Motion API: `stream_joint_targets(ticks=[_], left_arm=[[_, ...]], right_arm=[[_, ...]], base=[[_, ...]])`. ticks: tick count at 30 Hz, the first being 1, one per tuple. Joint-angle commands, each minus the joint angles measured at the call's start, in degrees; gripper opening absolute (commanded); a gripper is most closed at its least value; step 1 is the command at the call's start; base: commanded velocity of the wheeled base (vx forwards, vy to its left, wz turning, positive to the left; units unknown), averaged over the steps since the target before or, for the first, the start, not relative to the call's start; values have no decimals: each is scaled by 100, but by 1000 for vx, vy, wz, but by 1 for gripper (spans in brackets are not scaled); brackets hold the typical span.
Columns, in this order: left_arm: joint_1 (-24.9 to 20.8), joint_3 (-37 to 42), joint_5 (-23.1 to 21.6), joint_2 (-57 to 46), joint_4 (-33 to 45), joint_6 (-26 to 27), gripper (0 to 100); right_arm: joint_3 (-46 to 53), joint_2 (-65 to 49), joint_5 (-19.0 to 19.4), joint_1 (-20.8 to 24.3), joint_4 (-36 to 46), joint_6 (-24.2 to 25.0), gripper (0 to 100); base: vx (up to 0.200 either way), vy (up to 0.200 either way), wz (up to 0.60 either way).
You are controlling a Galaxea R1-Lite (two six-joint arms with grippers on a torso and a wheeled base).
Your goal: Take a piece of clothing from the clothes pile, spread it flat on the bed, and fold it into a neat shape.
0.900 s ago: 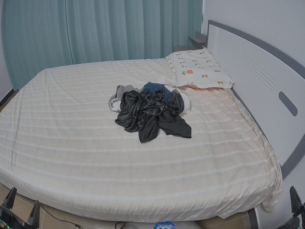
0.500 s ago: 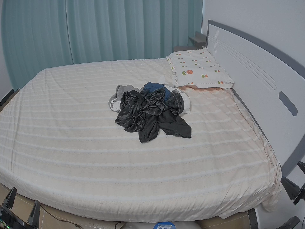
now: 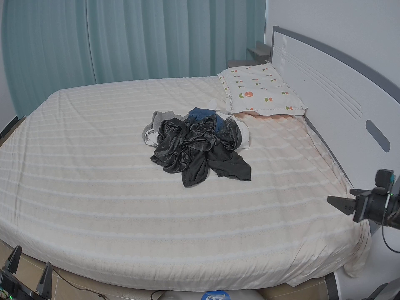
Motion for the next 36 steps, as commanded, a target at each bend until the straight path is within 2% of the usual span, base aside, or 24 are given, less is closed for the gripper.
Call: stream_joint_targets(ticks=[1, 10, 17, 21, 36], left_arm=[[1, 101, 1, -95, -2, 5, 100], [1, 101, 1, -95, -2, -3, 100], [1, 101, 1, -95, -2, 5, 100], [1, 101, 1, -95, -2, 5, 100], [1, 101, 1, -95, -2, 5, 100]], right_arm=[[-2018, 4143, -972, 766, -1699, 1021, 100], [-3890, 5909, -1209, 757, -1672, 1101, 100], [-5217, 6683, -1218, 801, -1084, 1285, 100], [-5744, 6964, -1218, 942, -653, 1496, 100], [-7344, 7966, -1200, 1091, -213, 1593, 100]], base=[[0, 0, 0], [0, 0, 0], [0, 0, 0], [0, 0, 0], [0, 0, 0]])
